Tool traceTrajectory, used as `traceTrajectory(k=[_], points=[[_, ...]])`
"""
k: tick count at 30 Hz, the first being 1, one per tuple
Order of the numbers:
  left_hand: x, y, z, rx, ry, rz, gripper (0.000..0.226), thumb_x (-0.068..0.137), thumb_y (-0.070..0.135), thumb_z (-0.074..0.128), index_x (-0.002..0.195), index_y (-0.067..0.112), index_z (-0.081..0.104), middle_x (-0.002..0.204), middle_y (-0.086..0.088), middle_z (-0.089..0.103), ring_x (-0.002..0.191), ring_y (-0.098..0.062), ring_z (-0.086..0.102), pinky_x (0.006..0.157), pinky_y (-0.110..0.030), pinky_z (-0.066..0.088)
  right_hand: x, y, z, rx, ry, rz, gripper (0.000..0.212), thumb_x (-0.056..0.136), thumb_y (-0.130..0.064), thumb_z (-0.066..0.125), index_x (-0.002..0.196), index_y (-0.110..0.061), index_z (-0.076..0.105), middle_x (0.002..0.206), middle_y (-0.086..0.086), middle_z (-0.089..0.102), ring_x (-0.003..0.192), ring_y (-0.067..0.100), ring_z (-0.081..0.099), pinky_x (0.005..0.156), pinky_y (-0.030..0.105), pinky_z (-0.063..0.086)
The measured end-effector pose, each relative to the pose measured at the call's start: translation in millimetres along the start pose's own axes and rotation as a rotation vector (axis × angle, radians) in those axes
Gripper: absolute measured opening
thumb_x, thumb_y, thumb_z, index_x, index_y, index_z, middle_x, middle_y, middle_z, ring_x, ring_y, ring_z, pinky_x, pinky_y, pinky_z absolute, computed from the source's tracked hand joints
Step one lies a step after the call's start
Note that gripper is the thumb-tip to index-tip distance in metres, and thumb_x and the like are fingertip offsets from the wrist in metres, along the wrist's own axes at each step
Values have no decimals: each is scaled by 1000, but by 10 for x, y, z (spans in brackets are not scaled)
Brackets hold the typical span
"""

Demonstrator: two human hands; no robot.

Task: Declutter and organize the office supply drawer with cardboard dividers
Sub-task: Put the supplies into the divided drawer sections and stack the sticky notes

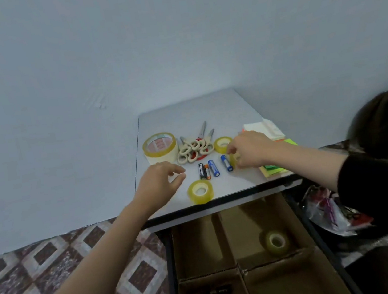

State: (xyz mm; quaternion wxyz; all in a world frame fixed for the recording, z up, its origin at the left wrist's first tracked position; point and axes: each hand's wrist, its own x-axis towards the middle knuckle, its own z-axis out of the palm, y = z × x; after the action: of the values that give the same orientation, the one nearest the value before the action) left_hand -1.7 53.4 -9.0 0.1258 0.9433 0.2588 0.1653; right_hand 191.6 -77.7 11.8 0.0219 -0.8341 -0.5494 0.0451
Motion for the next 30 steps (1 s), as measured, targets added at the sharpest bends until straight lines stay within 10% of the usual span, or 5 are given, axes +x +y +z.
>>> traceTrajectory(k=[13,30], points=[[512,97,177,-7,-310,-12,48,82,30,69,126,15,57,128,-4,58,115,-18,53,95,-29,42,329,-44,62,-19,-97,-36,64,77,-32,74,135,-25,48,131,6,54,120,24,48,85,27,38],[692,222,285,66,-445,27,69,81,20,71,140,18,37,131,-3,53,114,-15,52,88,-19,40,327,-6,168,72,31,-101,45,78,-27,67,122,-23,60,110,2,63,101,21,54,68,28,38]])
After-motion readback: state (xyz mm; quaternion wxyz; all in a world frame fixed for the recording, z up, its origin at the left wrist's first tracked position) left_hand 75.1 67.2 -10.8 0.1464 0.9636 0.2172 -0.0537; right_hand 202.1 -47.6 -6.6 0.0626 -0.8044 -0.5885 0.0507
